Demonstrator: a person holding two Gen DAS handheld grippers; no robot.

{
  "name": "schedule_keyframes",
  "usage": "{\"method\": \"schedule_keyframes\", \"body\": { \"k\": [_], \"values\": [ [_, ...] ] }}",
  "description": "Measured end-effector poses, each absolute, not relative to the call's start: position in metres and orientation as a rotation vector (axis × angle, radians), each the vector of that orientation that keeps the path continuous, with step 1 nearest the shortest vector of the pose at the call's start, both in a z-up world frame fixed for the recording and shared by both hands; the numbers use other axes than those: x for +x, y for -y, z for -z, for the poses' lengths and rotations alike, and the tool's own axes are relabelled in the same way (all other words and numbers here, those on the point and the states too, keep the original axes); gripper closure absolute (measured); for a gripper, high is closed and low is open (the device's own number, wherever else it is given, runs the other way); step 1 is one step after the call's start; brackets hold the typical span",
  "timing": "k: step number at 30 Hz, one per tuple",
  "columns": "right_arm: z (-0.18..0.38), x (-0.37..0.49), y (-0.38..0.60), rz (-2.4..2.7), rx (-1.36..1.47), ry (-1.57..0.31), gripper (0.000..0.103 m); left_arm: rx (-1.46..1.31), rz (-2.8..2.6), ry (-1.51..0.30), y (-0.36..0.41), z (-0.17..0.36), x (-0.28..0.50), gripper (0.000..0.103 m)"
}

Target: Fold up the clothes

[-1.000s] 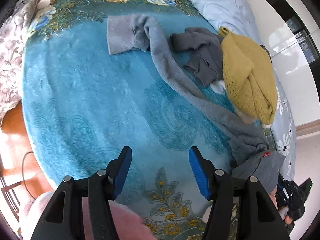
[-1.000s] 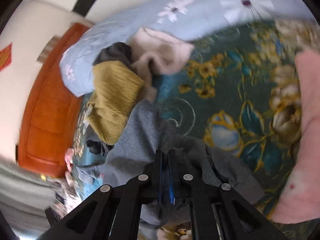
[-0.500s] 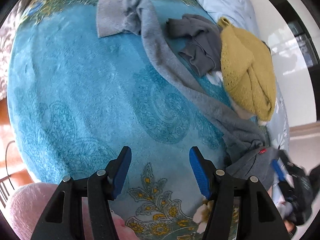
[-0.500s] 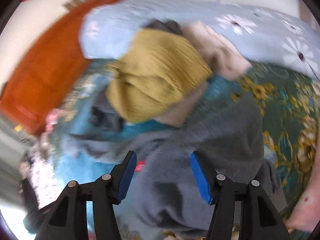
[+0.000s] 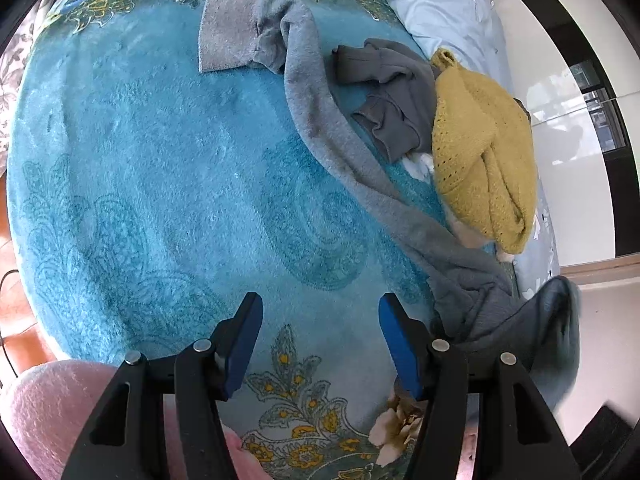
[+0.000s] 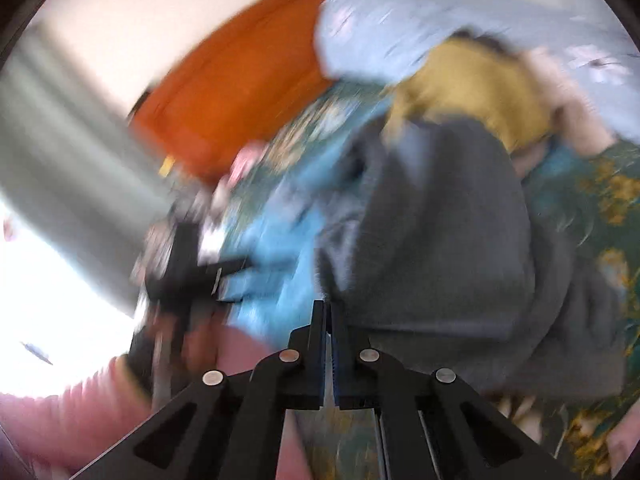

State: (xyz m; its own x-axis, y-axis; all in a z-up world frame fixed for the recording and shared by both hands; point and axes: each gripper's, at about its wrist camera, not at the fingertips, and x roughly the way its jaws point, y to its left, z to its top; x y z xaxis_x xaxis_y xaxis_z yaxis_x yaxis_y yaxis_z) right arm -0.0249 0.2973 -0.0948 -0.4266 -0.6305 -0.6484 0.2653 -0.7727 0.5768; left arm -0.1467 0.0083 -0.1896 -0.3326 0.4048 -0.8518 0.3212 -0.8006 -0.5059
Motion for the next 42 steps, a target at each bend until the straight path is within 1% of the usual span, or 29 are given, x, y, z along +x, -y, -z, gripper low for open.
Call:
{"method": "schedule_keyframes", "body": {
  "k": [3, 10, 12, 14, 16, 17, 19, 20, 21, 24, 26, 27, 28, 30, 33, 35, 36, 37, 39, 40, 42],
  "values": [
    [0.124, -0.002, -0.296, 2.126, 1.388, 0.464, 0.1, -1.749, -2.325, 0.945, -0.014, 0.184, -0.145, 0.041],
    [0.182, 0.032, -0.347, 2.248, 1.758, 0.463, 0.101, -1.748, -2.265, 0.756, -0.053, 0.181, -0.147, 0.041],
    [0.174, 0.037, -0.354, 2.273, 1.787, 0.459, 0.102, -1.768, -2.242, 0.723, -0.063, 0.185, -0.148, 0.041],
    [0.155, 0.038, -0.355, 2.318, 1.737, 0.446, 0.097, -1.794, -2.215, 0.744, -0.07, 0.191, -0.152, 0.041],
    [0.131, 0.03, -0.352, 2.386, 1.653, 0.41, 0.097, -1.821, -2.2, 0.78, -0.072, 0.198, -0.155, 0.041],
    [0.119, 0.025, -0.35, 2.418, 1.61, 0.391, 0.094, -1.835, -2.194, 0.794, -0.073, 0.201, -0.156, 0.041],
    [0.101, 0.015, -0.339, 2.465, 1.536, 0.351, 0.071, -1.86, -2.189, 0.805, -0.074, 0.208, -0.157, 0.041],
    [0.099, 0.004, -0.325, 2.461, 1.507, 0.337, 0.046, -1.872, -2.185, 0.811, -0.074, 0.21, -0.157, 0.041],
    [0.098, -0.006, -0.311, 2.456, 1.479, 0.322, 0.039, -1.875, -2.181, 0.83, -0.071, 0.211, -0.156, 0.041],
    [0.11, -0.036, -0.244, 2.374, 1.517, 0.203, 0.038, -1.86, -2.189, 0.907, -0.059, 0.212, -0.153, 0.041],
    [0.122, -0.045, -0.21, 2.38, 1.58, 0.063, 0.038, -1.848, -2.193, 0.983, -0.049, 0.212, -0.15, 0.041],
    [0.129, -0.049, -0.191, 2.391, 1.606, -0.051, 0.038, -1.836, -2.181, 1.024, -0.045, 0.212, -0.149, 0.041],
    [0.134, -0.051, -0.183, 2.393, 1.627, -0.12, 0.038, -1.82, -2.172, 1.041, -0.043, 0.212, -0.149, 0.041],
    [0.144, -0.051, -0.165, 2.389, 1.661, -0.277, 0.038, -1.82, -2.195, 0.997, -0.047, 0.209, -0.149, 0.041],
    [0.152, -0.045, -0.166, 2.396, 1.65, -0.445, 0.038, -1.804, -2.235, 0.907, -0.056, 0.203, -0.151, 0.041],
    [0.154, -0.041, -0.181, 2.434, 1.666, -0.506, 0.041, -1.778, -2.277, 0.803, -0.065, 0.195, -0.151, 0.041],
    [0.154, -0.038, -0.189, 2.453, 1.674, -0.537, 0.053, -1.771, -2.288, 0.77, -0.068, 0.193, -0.151, 0.041],
    [0.153, -0.037, -0.201, 2.479, 1.695, -0.517, 0.063, -1.769, -2.292, 0.747, -0.068, 0.191, -0.15, 0.041],
    [0.145, -0.036, -0.238, 2.513, 1.763, -0.24, 0.079, -1.772, -2.281, 0.744, -0.067, 0.191, -0.149, 0.041],
    [0.143, -0.036, -0.252, 2.517, 1.788, -0.115, 0.083, -1.774, -2.272, 0.758, -0.065, 0.192, -0.149, 0.041],
    [0.137, -0.034, -0.286, 2.522, 1.787, 0.209, 0.088, -1.777, -2.256, 0.796, -0.061, 0.194, -0.149, 0.041]
  ]
}}
